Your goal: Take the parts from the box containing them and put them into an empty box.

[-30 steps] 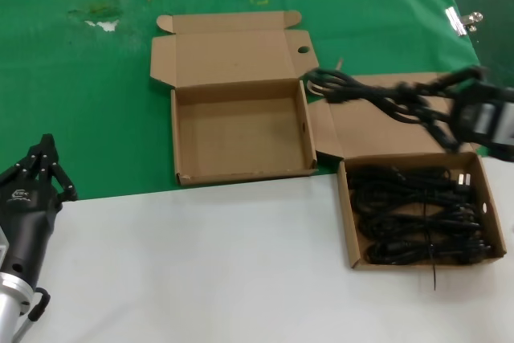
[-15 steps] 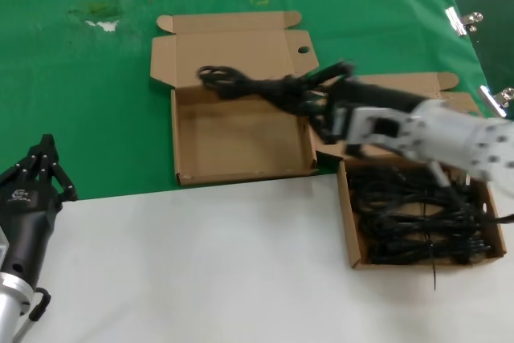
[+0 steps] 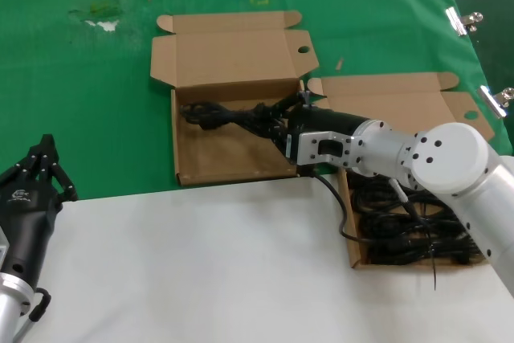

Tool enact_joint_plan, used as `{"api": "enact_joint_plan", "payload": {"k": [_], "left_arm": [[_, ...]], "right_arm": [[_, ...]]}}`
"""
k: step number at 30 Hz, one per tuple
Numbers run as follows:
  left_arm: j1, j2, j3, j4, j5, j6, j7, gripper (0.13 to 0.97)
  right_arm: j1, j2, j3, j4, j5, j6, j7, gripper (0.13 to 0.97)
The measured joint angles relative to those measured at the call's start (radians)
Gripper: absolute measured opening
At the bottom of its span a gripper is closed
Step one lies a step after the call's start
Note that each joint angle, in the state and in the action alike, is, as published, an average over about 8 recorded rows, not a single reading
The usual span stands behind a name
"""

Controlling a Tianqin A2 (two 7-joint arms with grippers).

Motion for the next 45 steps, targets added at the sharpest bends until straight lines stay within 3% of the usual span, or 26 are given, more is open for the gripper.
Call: {"api": "enact_joint_plan", "payload": {"k": [13, 28, 33, 39, 45], "left_arm": [[0.000, 0.000, 0.000, 0.000, 0.000, 0.000, 0.000, 0.140], [0.000, 0.000, 0.000, 0.000, 0.000, 0.000, 0.000, 0.140], [0.000, 0.000, 0.000, 0.000, 0.000, 0.000, 0.000, 0.140], [0.000, 0.000, 0.000, 0.000, 0.000, 0.000, 0.000, 0.140], [0.000, 0.000, 0.000, 0.000, 0.000, 0.000, 0.000, 0.140]], "right_arm": [[0.021, -0.029, 0.004, -0.105, 0.023, 0.033, -0.094, 0.170], [0.015, -0.005, 0.006, -0.077, -0.006, 0.045, -0.034, 0.224], [0.003, 0.025, 0.022, -0.011, -0.048, 0.035, 0.074, 0.268], [-0.036, 0.077, 0.086, 0.130, -0.145, -0.009, 0.306, 0.341], [-0.110, 0.139, 0.193, 0.305, -0.243, -0.067, 0.549, 0.479]]}}
